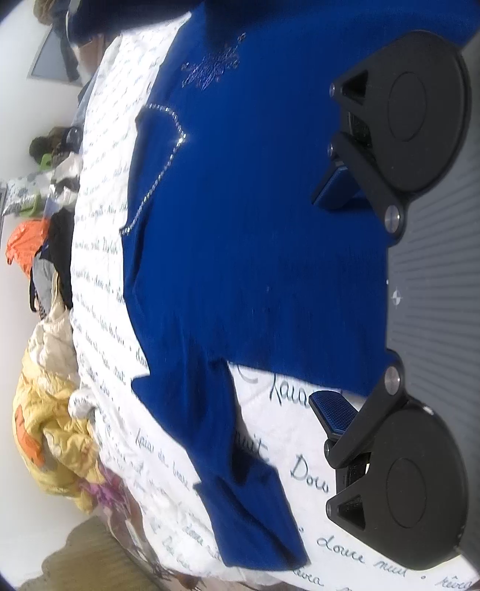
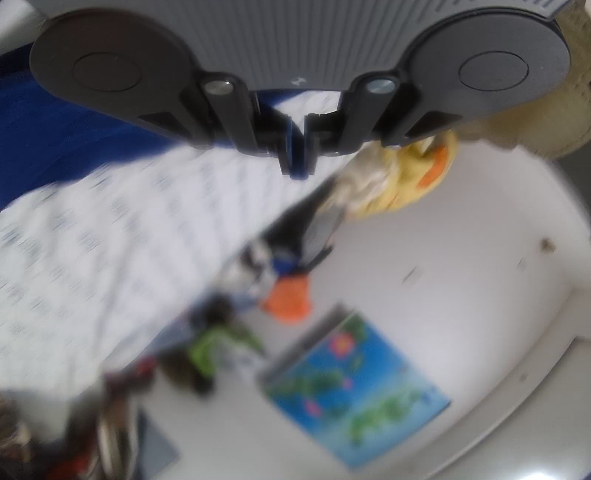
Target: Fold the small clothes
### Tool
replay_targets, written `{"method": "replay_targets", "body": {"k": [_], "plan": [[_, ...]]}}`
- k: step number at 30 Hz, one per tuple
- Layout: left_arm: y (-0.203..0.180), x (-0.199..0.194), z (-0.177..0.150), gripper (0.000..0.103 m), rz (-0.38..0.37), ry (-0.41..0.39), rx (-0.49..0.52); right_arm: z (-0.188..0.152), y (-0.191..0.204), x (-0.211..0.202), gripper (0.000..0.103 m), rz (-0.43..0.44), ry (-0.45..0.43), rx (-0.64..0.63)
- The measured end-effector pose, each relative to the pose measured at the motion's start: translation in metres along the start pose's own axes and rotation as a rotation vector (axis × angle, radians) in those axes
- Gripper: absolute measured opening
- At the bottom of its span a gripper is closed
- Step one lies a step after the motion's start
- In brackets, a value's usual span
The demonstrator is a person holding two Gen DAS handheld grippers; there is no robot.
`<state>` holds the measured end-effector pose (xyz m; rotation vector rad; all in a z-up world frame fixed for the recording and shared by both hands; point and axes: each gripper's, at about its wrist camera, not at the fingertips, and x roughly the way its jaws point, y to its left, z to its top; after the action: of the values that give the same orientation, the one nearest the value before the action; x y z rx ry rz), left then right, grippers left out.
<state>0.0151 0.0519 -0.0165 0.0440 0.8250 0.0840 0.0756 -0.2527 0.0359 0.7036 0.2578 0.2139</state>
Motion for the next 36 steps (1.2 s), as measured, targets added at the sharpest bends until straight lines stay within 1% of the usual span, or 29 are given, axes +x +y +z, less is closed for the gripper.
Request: {"method": "replay_targets", "body": {"k": [2, 5, 10, 14, 17, 19, 22, 26, 27, 29, 31, 32, 33, 34, 35, 36], "plan": [[0.006, -0.001, -0.002, 0.103, 0.011, 0.0, -0.008, -0.014, 0.019, 0.023, 0.005, 0.007, 0.038, -0.037], [0.014, 0.0, -0.004, 0.103, 0.022, 0.0, -0.02, -0.036, 0.039, 0.052, 0.005, 0.04, 0.097, -0.042], [0.027, 0.001, -0.007, 0.103, 0.021, 0.009, -0.053, -0.072, 0.074, 0.087, 0.005, 0.074, 0.189, -0.077], [0.033, -0.002, -0.008, 0.103, 0.023, 0.007, -0.063, -0.1, 0.094, 0.108, 0.005, 0.097, 0.25, -0.102], [0.036, -0.008, -0.008, 0.103, 0.022, -0.004, -0.071, -0.116, 0.103, 0.12, 0.005, 0.078, 0.278, -0.14], [0.039, -0.012, -0.008, 0.103, 0.025, -0.014, -0.082, -0.125, 0.103, 0.127, 0.005, 0.075, 0.306, -0.128], [0.044, -0.016, -0.008, 0.103, 0.03, -0.024, -0.102, -0.135, 0.106, 0.133, 0.005, 0.092, 0.335, -0.109], [0.051, -0.019, -0.006, 0.103, 0.038, -0.028, -0.12, -0.146, 0.115, 0.144, 0.006, 0.107, 0.374, -0.127], [0.053, -0.019, -0.006, 0.103, 0.043, -0.029, -0.123, -0.149, 0.115, 0.147, 0.008, 0.115, 0.39, -0.124], [0.057, -0.02, -0.006, 0.103, 0.048, -0.031, -0.129, -0.154, 0.115, 0.153, 0.009, 0.104, 0.413, -0.138], [0.061, -0.021, -0.006, 0.103, 0.054, -0.028, -0.136, -0.159, 0.114, 0.157, 0.014, 0.086, 0.432, -0.176], [0.062, -0.021, -0.006, 0.103, 0.057, -0.029, -0.138, -0.161, 0.114, 0.158, 0.024, 0.075, 0.442, -0.184], [0.064, -0.022, -0.006, 0.103, 0.063, -0.032, -0.139, -0.162, 0.112, 0.158, 0.04, 0.072, 0.448, -0.182], [0.067, -0.023, -0.007, 0.103, 0.071, -0.034, -0.142, -0.162, 0.111, 0.156, 0.048, 0.078, 0.448, -0.176], [0.069, -0.023, -0.006, 0.103, 0.075, -0.035, -0.146, -0.161, 0.11, 0.153, 0.062, 0.094, 0.445, -0.172], [0.071, -0.023, -0.007, 0.103, 0.078, -0.035, -0.152, -0.16, 0.11, 0.15, 0.064, 0.114, 0.442, -0.172]]}}
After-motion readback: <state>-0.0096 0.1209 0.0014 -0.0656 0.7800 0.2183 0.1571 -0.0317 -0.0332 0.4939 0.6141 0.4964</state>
